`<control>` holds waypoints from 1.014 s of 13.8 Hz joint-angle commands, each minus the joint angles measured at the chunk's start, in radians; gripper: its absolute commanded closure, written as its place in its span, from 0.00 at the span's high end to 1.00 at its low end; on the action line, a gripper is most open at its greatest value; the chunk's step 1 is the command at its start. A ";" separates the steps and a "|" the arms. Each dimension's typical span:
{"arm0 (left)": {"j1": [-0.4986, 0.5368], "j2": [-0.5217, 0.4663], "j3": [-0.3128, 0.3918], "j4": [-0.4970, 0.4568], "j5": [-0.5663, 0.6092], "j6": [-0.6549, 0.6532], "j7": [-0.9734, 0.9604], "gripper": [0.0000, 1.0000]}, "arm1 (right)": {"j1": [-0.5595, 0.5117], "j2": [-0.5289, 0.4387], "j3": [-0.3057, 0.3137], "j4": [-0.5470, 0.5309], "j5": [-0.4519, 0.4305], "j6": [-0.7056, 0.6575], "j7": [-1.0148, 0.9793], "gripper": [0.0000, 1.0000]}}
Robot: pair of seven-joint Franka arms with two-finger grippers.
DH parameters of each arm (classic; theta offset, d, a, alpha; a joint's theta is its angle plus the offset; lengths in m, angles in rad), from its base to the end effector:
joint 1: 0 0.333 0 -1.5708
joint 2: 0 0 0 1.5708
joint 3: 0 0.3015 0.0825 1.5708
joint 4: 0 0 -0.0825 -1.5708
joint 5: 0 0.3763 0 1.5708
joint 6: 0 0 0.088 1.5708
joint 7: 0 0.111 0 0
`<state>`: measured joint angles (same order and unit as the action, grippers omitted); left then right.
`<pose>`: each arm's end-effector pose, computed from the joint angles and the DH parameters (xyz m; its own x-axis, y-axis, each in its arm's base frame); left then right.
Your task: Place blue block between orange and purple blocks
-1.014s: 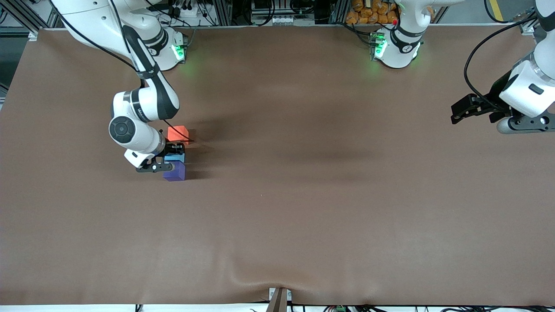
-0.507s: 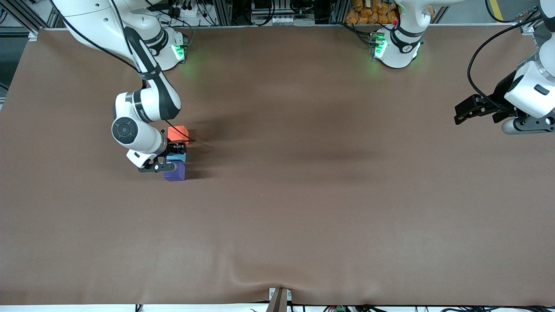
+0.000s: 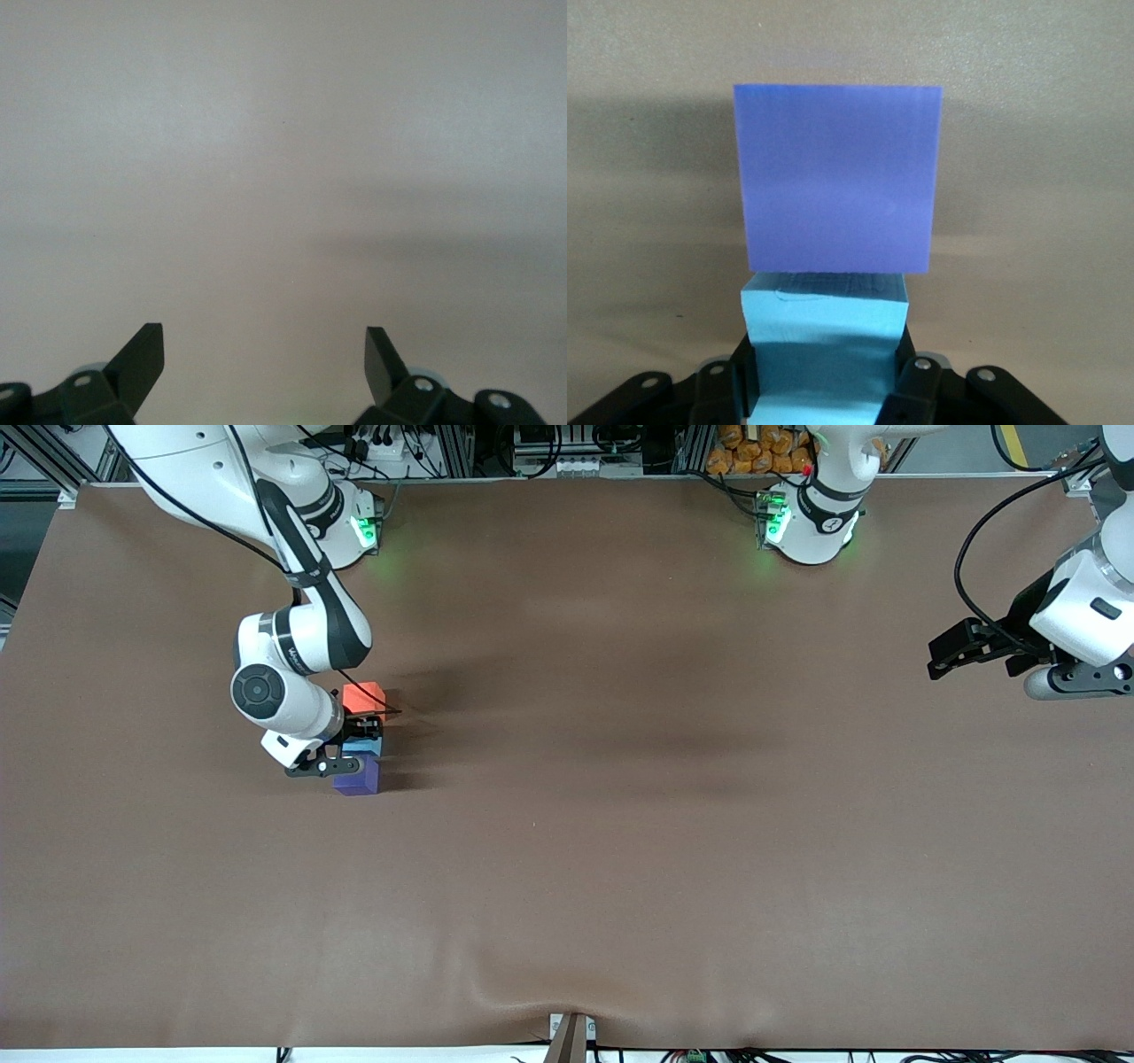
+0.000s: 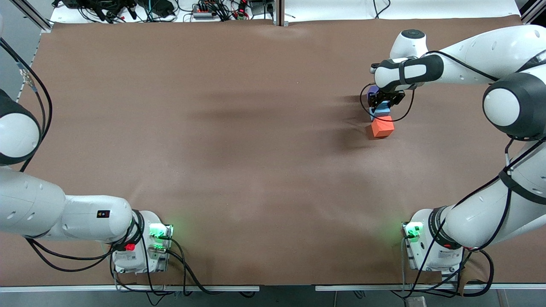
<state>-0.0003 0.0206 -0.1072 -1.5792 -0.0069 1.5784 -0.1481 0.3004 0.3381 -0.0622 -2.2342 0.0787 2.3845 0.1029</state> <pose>0.5496 -0.0595 0.5915 0.9989 0.0406 -0.0224 0.0408 -0.9992 0.0059 0.5015 0.1216 0.1925 0.9795 0.0735 -0.1874 0.0743 -0.9972 -0.0026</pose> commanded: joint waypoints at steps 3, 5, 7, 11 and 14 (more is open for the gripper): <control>0.011 -0.014 -0.008 -0.010 0.005 0.006 0.022 1.00 | 0.002 0.016 0.009 -0.001 0.012 0.015 -0.020 1.00; 0.011 -0.014 -0.008 -0.010 0.005 0.006 0.022 1.00 | -0.006 -0.023 0.009 0.004 0.012 -0.020 -0.032 1.00; 0.011 -0.014 -0.008 -0.010 0.005 0.006 0.022 1.00 | -0.014 -0.085 0.004 0.031 0.012 -0.097 -0.032 1.00; 0.011 -0.022 -0.008 -0.007 0.005 -0.003 0.022 1.00 | -0.119 -0.122 0.002 0.250 0.012 -0.345 -0.040 1.00; 0.011 -0.044 -0.005 0.001 0.007 -0.023 0.038 1.00 | -0.233 -0.135 -0.001 0.411 0.012 -0.491 -0.165 1.00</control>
<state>0.0000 0.0108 -0.1072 -1.5769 -0.0069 1.5763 -0.1461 0.1471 0.2024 -0.0748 -1.9181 0.0797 1.9797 0.0229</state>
